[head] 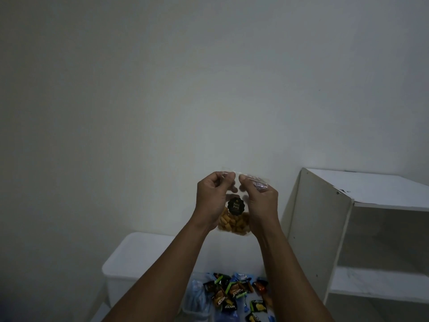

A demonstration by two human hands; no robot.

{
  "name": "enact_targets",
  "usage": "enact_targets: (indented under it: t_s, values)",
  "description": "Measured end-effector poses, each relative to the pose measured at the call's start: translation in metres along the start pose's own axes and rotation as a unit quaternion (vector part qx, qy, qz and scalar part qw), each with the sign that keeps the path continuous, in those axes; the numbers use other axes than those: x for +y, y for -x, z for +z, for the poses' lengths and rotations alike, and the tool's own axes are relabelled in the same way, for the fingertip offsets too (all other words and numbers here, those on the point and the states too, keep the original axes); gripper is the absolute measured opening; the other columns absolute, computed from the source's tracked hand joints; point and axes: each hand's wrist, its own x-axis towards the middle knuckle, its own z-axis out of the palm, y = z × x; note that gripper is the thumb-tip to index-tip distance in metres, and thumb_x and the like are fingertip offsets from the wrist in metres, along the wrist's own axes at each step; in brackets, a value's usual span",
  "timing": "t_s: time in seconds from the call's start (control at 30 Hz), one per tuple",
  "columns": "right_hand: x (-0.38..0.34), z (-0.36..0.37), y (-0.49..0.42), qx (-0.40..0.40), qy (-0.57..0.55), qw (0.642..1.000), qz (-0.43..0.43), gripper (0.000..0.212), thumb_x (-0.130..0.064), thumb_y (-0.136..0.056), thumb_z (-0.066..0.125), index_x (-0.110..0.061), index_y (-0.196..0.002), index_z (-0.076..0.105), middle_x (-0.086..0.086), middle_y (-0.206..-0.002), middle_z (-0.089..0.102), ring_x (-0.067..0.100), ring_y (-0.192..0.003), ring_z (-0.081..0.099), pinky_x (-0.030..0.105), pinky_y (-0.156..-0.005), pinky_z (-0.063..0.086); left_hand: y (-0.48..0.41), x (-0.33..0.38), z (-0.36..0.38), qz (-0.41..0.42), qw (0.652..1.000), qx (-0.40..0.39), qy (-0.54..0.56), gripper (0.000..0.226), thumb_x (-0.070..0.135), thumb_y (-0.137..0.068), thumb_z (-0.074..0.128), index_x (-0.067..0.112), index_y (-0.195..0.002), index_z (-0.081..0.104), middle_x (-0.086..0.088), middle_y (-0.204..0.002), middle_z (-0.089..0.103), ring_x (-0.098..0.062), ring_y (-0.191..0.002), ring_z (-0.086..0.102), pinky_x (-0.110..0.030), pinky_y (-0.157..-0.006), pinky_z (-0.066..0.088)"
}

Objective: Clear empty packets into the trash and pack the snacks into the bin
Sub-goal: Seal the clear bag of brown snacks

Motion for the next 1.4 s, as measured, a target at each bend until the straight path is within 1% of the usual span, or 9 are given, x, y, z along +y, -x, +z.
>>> enact_targets:
  t_s: [0.27, 0.37, 0.53, 0.6, 0.73, 0.87, 1.03, 1.17, 1.4]
  values:
    - [-0.006, 0.0, 0.006, -0.032, -0.006, 0.999, -0.017, 0.009, -0.011, -0.09, 0.068, -0.012, -0.091, 0.077, -0.008, -0.072, 0.074, -0.004, -0.067, 0.066, 0.011, -0.06, 0.052, 0.005, -0.001, 0.003, 0.005, 1.0, -0.011, 0.014, 0.021, 0.02, -0.099, 0.057, 0.009, -0.087, 0.071, -0.005, -0.076, 0.065, -0.015, -0.071, 0.063, -0.034, -0.069, 0.057]
    - [-0.004, 0.002, 0.006, -0.033, 0.007, 0.999, -0.018, 0.01, -0.012, -0.091, 0.068, -0.015, -0.088, 0.077, -0.01, -0.071, 0.074, -0.003, -0.069, 0.067, 0.012, -0.06, 0.051, 0.005, -0.002, 0.006, 0.009, 1.0, 0.014, 0.002, 0.023, 0.02, -0.1, 0.056, 0.008, -0.084, 0.067, -0.004, -0.075, 0.063, -0.014, -0.069, 0.062, -0.032, -0.066, 0.056]
    - [-0.002, 0.0, 0.0, 0.008, -0.01, 1.0, 0.023, 0.014, -0.023, -0.09, 0.07, -0.012, -0.084, 0.076, -0.005, -0.068, 0.066, 0.009, -0.071, 0.06, 0.032, -0.074, 0.049, -0.001, -0.003, 0.002, -0.024, 0.997, 0.039, 0.054, 0.018, 0.021, -0.097, 0.06, 0.01, -0.084, 0.066, -0.004, -0.073, 0.059, -0.016, -0.067, 0.059, -0.035, -0.064, 0.052]
    - [-0.001, -0.001, -0.003, 0.009, -0.002, 1.0, 0.02, 0.013, -0.024, -0.09, 0.07, -0.012, -0.087, 0.076, -0.007, -0.069, 0.067, 0.006, -0.07, 0.061, 0.031, -0.075, 0.05, 0.0, -0.003, 0.001, -0.029, 0.998, 0.022, 0.045, 0.016, 0.022, -0.095, 0.064, 0.009, -0.086, 0.068, -0.004, -0.075, 0.061, -0.016, -0.069, 0.06, -0.033, -0.065, 0.053]
    - [0.004, 0.0, 0.0, 0.002, 0.013, 1.0, 0.018, 0.018, -0.029, -0.091, 0.068, -0.014, -0.086, 0.076, -0.007, -0.069, 0.067, 0.009, -0.074, 0.061, 0.033, -0.075, 0.051, 0.001, -0.005, 0.002, -0.025, 0.999, 0.021, 0.018, 0.013, 0.021, -0.096, 0.062, 0.012, -0.088, 0.067, -0.003, -0.075, 0.061, -0.016, -0.069, 0.059, -0.033, -0.065, 0.052]
    - [0.001, 0.0, 0.0, 0.017, -0.031, 0.999, 0.031, 0.029, -0.027, -0.1, 0.055, -0.013, -0.086, 0.076, -0.002, -0.071, 0.065, 0.015, -0.079, 0.061, 0.035, -0.073, 0.05, 0.0, -0.006, -0.001, -0.044, 0.998, 0.035, 0.043, 0.016, 0.023, -0.097, 0.06, 0.011, -0.088, 0.065, -0.003, -0.075, 0.06, -0.016, -0.068, 0.058, -0.032, -0.062, 0.05]
    - [0.005, 0.002, -0.003, 0.053, -0.029, 0.998, 0.023, 0.028, -0.026, -0.101, 0.056, -0.015, -0.086, 0.077, -0.003, -0.07, 0.067, 0.013, -0.076, 0.061, 0.035, -0.073, 0.051, 0.001, -0.01, 0.001, -0.04, 0.996, 0.051, 0.055, 0.024, 0.025, -0.101, 0.053, 0.01, -0.089, 0.067, -0.005, -0.08, 0.063, -0.016, -0.068, 0.061, -0.033, -0.062, 0.052]
    - [0.01, -0.001, -0.002, 0.032, -0.022, 0.999, 0.022, 0.032, -0.03, -0.102, 0.051, -0.012, -0.096, 0.077, 0.001, -0.077, 0.07, 0.01, -0.074, 0.061, 0.032, -0.068, 0.051, -0.003, -0.008, -0.001, -0.027, 0.997, 0.064, 0.033, 0.025, 0.025, -0.101, 0.053, 0.011, -0.086, 0.067, -0.003, -0.076, 0.063, -0.016, -0.068, 0.06, -0.036, -0.064, 0.052]
    - [0.019, -0.005, -0.003, 0.049, -0.012, 0.998, 0.022, 0.03, -0.029, -0.102, 0.053, -0.014, -0.091, 0.077, -0.002, -0.071, 0.07, 0.01, -0.068, 0.06, 0.031, -0.066, 0.05, 0.002, -0.014, -0.002, -0.054, 0.996, 0.055, 0.037, 0.034, 0.03, -0.104, 0.046, 0.012, -0.086, 0.068, -0.005, -0.078, 0.064, -0.018, -0.07, 0.061, -0.032, -0.062, 0.052]
